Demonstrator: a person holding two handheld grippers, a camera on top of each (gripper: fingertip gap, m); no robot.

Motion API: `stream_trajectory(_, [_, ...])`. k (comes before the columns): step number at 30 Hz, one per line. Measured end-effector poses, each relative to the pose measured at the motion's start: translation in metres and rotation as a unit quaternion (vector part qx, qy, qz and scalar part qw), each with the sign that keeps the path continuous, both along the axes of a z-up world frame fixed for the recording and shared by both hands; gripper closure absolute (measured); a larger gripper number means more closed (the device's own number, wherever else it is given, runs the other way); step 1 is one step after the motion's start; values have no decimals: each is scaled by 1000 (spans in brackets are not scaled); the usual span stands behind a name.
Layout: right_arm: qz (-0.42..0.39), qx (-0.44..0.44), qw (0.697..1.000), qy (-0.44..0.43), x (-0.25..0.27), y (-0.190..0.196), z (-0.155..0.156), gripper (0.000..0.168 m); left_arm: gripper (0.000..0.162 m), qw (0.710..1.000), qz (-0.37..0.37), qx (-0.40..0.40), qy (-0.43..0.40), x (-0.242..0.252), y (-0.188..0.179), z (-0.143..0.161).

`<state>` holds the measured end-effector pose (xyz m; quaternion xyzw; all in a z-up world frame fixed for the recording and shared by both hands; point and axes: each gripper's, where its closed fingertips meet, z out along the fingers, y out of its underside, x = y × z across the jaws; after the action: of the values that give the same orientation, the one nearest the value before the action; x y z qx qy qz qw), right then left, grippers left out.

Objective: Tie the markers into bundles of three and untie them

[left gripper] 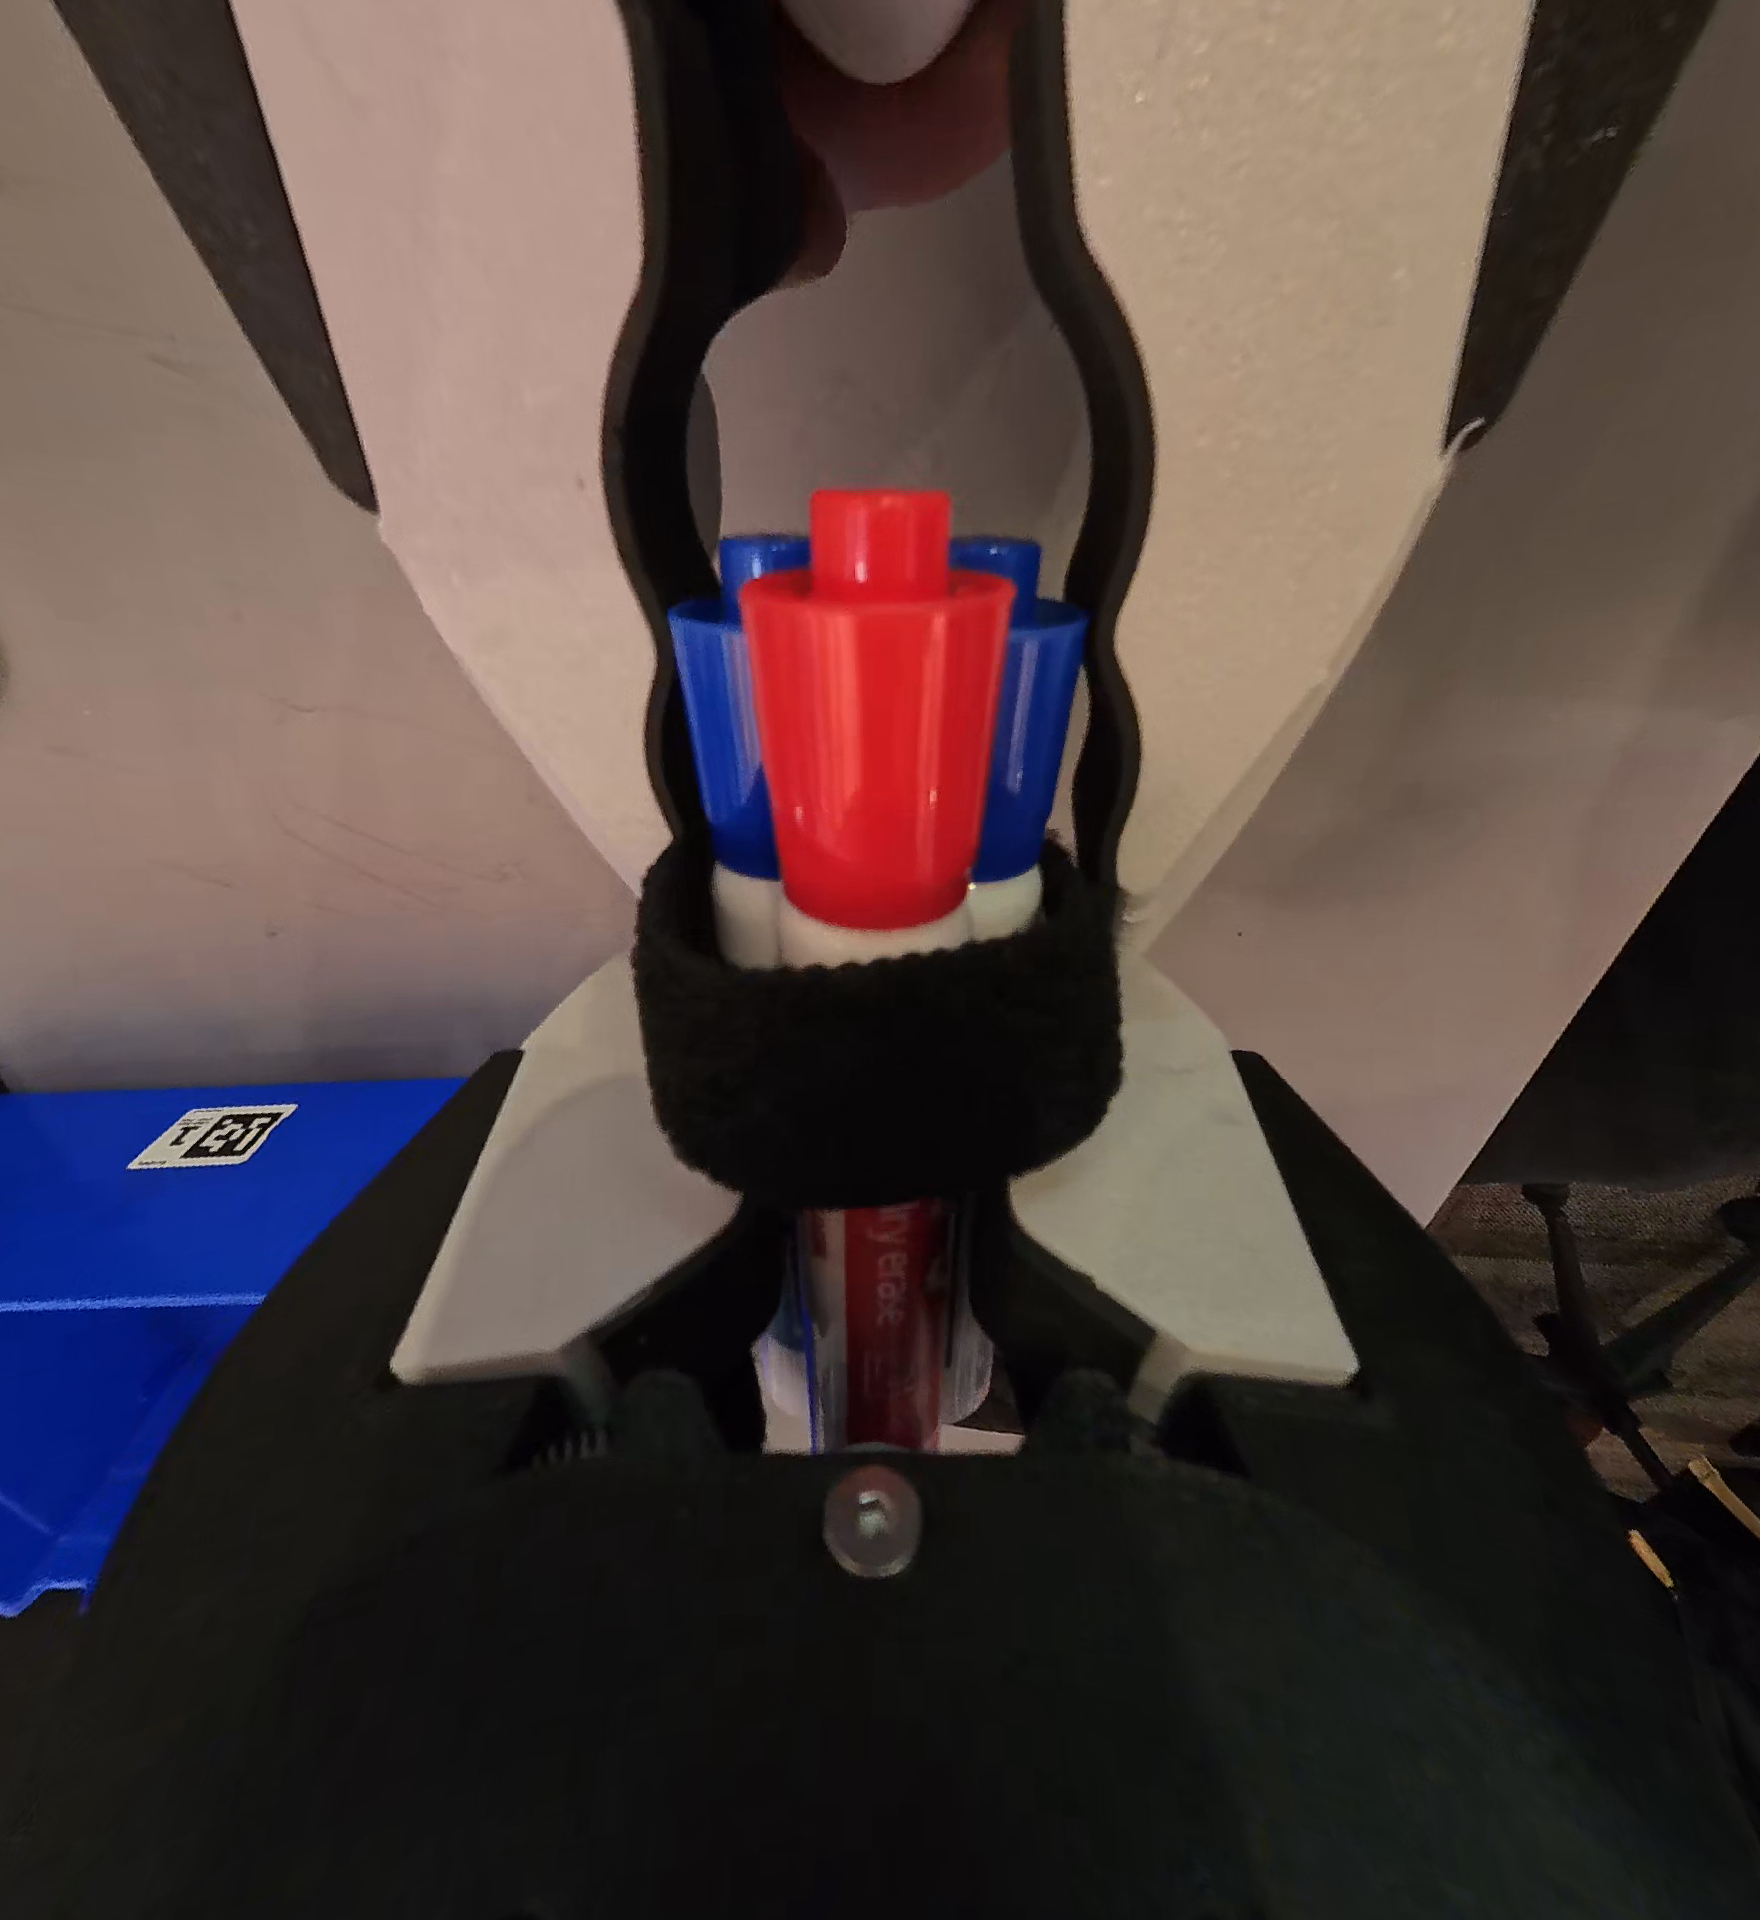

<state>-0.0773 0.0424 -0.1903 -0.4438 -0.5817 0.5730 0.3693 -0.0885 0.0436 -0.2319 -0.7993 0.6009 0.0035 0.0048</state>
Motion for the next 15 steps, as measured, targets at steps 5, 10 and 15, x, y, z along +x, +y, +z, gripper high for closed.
stream_trajectory(5, [3,3,1000,5,1,0,0,123,120,1000,0,1,-4,2,0,1])
stream_trajectory(10, [9,9,1000,12,3,-1,1,119,121,1000,-2,3,-7,2,1,1])
stream_trajectory(15, [2,15,1000,15,3,1,0,117,119,1000,-2,2,-11,4,1,1])
